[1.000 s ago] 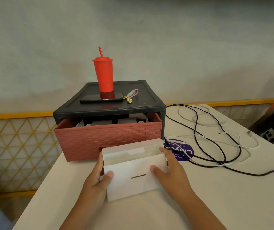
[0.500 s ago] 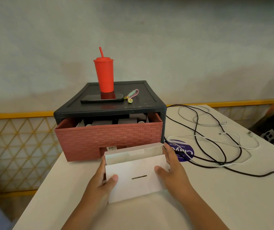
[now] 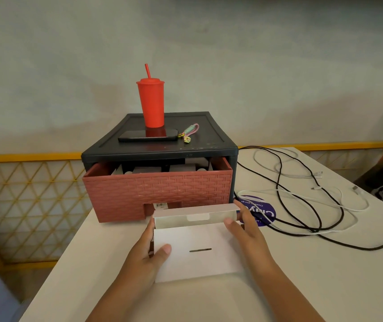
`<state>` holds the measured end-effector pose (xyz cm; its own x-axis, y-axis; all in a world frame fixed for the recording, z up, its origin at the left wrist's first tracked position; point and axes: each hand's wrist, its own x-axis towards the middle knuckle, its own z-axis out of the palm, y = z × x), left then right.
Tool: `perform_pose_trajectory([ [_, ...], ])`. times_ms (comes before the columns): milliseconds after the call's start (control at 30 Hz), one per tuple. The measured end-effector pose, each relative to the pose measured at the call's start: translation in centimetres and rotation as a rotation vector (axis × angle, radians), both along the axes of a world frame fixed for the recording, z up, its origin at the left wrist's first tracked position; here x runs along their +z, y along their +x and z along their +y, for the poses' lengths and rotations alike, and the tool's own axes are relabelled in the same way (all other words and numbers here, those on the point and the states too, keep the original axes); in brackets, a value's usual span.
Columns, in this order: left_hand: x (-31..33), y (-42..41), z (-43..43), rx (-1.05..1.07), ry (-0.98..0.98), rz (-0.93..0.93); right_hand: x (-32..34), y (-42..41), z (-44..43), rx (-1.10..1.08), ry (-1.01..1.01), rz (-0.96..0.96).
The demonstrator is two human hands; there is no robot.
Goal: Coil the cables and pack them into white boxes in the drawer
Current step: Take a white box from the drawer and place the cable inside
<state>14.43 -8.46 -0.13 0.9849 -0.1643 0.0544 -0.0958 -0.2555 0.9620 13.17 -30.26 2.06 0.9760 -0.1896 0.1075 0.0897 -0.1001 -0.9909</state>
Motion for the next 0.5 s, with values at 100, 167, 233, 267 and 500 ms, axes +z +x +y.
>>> perform_pose_trajectory([
  [100, -0.2, 0.0, -0.2, 0.011, -0.011, 0.008, -0.1, -0.1, 0.3, -0.023, 0.011, -0.015],
  [167, -0.2, -0.1, -0.5, 0.009, -0.003, 0.006, 0.0, -0.2, 0.5, -0.050, 0.014, -0.024],
  [233, 0.1, -0.4, -0.8, 0.012, 0.013, 0.000, 0.2, -0.3, 0.7, -0.072, -0.006, -0.021],
  [267, 0.2, -0.5, -1.0, 0.019, 0.011, 0.000, 0.4, -0.3, 0.8, -0.082, -0.019, -0.029],
  [500, 0.6, -0.8, -1.6, 0.064, 0.026, -0.025, 0.0, -0.2, 1.0, -0.136, -0.079, -0.057],
])
